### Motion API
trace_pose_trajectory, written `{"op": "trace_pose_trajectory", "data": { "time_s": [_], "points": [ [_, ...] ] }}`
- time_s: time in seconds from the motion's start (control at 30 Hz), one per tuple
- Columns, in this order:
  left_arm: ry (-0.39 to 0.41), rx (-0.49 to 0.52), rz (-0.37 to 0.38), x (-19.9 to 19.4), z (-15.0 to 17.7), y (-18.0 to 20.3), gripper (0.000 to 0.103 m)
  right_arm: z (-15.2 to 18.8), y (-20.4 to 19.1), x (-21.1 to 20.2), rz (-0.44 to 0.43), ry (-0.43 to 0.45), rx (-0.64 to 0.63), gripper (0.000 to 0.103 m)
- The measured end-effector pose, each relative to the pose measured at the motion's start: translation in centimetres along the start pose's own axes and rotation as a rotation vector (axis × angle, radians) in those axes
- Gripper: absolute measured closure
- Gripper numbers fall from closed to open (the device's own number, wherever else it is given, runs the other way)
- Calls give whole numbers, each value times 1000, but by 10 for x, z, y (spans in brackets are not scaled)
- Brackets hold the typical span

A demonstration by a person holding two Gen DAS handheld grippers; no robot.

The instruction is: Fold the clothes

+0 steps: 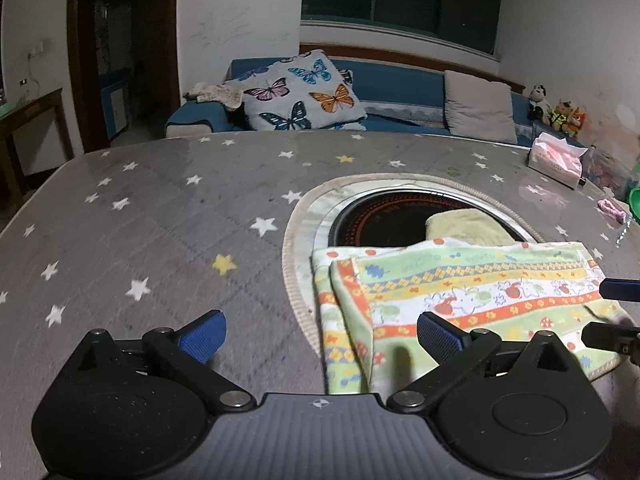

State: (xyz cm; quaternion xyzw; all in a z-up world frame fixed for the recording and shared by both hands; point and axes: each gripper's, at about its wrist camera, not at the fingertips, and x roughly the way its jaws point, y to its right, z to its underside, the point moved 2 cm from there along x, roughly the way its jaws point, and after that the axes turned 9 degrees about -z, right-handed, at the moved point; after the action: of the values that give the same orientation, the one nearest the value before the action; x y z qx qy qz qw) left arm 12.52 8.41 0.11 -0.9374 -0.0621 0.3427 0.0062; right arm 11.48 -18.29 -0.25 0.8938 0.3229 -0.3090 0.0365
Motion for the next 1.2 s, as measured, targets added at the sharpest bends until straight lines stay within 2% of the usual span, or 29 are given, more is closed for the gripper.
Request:
{"op": "trace_pose_trajectory", "data": {
  "time_s": [0.07,0.4,0.8,0.93,1.2],
  "points": [
    [-1,6,-12,-3,3,0,0,1,-7,0,-9,3,-6,23],
    [-11,4,-54,-17,17,-5,0,8,-38,5,-54,-18,-47,20],
    [0,-91,-63,-21,5,-33,0,-3,-101,36,-125,-72,-248,22],
    [-3,-135,-46,-20,-1,-43,0,-8,-122,48,-136,-87,-316,27],
    [-48,-246,68,-16,-8,-51,0,-10,-155,73,-127,-114,-438,50]
  ]
}}
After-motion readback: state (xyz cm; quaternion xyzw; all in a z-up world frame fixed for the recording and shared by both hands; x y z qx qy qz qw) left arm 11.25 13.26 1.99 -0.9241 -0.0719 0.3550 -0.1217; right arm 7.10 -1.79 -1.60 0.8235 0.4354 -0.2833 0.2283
